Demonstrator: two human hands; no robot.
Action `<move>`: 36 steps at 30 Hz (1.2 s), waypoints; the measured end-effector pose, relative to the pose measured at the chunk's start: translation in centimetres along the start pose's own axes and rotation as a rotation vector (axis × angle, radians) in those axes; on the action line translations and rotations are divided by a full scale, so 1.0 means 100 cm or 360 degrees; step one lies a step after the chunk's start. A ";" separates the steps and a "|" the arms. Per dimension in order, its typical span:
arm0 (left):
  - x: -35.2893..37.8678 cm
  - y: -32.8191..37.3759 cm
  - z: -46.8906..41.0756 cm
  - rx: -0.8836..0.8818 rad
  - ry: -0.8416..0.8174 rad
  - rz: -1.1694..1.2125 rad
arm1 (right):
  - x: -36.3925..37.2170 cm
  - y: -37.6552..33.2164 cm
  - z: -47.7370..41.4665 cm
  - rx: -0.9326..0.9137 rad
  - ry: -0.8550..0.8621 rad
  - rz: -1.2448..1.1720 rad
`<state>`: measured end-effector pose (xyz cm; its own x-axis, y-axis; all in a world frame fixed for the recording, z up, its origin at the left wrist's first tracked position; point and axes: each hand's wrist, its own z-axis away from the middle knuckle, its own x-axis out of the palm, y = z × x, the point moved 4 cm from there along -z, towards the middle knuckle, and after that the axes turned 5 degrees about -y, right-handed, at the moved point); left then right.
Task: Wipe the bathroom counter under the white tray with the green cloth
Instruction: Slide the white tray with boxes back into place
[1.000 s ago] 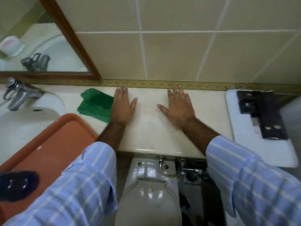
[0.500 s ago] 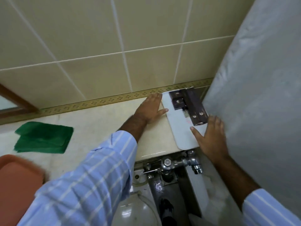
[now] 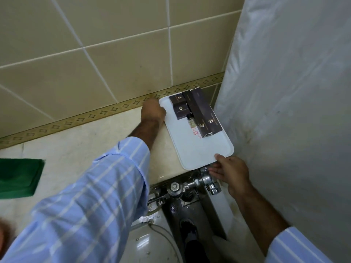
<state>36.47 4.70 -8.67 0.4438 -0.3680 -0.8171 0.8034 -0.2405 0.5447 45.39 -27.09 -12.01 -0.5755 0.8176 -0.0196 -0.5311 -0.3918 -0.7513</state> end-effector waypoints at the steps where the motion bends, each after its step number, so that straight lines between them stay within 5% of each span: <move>1: 0.000 -0.002 -0.001 -0.0028 -0.0010 0.0008 | 0.000 -0.001 -0.001 -0.0012 0.0025 0.0025; 9: -0.021 -0.038 0.055 -0.0268 -0.0056 0.0288 | -0.012 -0.021 0.010 -0.0245 0.0277 0.0363; 14: -0.057 -0.084 0.118 -0.0477 0.0110 0.0743 | 0.004 -0.051 0.020 -0.0547 0.0339 0.0955; 26: -0.137 -0.199 0.220 -0.0898 0.0455 0.1404 | 0.164 -0.096 0.023 -0.1122 0.0055 0.1829; 36: -0.122 -0.248 0.211 -0.1118 0.0583 0.1605 | 0.247 -0.089 -0.015 -0.1093 -0.0024 0.2042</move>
<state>2.69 -3.83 -8.22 0.9683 0.1847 -0.1680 0.0358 0.5633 0.8255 36.81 -2.73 -6.85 -0.4247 0.0616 -0.9032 0.7367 -0.5563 -0.3843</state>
